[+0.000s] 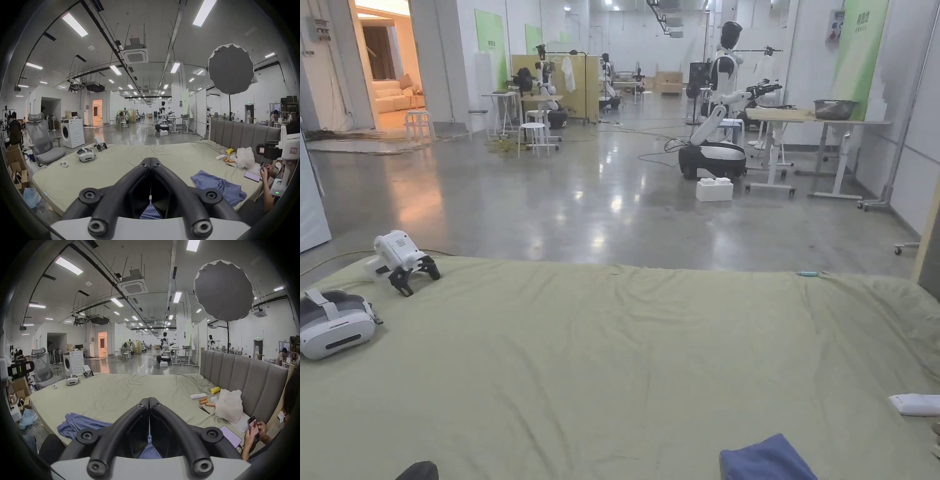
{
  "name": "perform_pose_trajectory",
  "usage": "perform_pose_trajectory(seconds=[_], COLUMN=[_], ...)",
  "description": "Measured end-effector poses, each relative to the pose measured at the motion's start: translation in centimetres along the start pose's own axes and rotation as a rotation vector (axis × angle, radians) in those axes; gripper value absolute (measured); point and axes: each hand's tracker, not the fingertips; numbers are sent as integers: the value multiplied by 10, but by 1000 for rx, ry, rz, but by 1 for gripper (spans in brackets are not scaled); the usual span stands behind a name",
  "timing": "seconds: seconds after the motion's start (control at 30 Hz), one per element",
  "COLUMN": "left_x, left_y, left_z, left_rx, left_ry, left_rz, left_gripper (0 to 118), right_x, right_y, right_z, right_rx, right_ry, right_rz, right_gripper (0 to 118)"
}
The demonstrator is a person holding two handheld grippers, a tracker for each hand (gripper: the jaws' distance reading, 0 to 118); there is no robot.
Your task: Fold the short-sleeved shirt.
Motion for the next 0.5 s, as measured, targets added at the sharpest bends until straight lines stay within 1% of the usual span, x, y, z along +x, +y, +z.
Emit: perform_pose_trajectory(seconds=[0.13,0.23,0.27,0.3,0.33,0.37,0.4,0.43,0.47,0.5], left_x=[-12,-28,-33,-43,-53,-64,-77,-88,-99,-111], left_y=[0,-9,-11,-16,-23,-31,-47,-60,-72,-90], left_z=[-7,-15,-20,-32,-45,-58,-79,-100,-118,-147], left_rx=[-27,-77,-102,-169,-230,-283,-332,-399,-434,-516], left_ry=[26,25,23,0,-65,-96,-107,-112,-111,-101], left_rz=[28,91,110,147,190,233,290,324,345,372], left_gripper=[0,0,3,15,34,49,56,56,75,80], right_x=[1,2,2,2,3,4,7,8,9,11], right_y=[-3,-7,-7,-10,-13,-17,-22,-27,-31,-36], right_z=[-5,-9,-11,-12,-13,-15,-20,-23,-26,-30], right_rx=[-22,-35,-50,-55,-63,-76,-104,-120,-133,-147], right_ry=[5,3,10,12,17,32,58,73,86,85], right_rz=[-5,-20,-25,-26,-30,-43,-69,-84,-89,-97], right_gripper=[0,0,0,0,0,0,0,0,0,0])
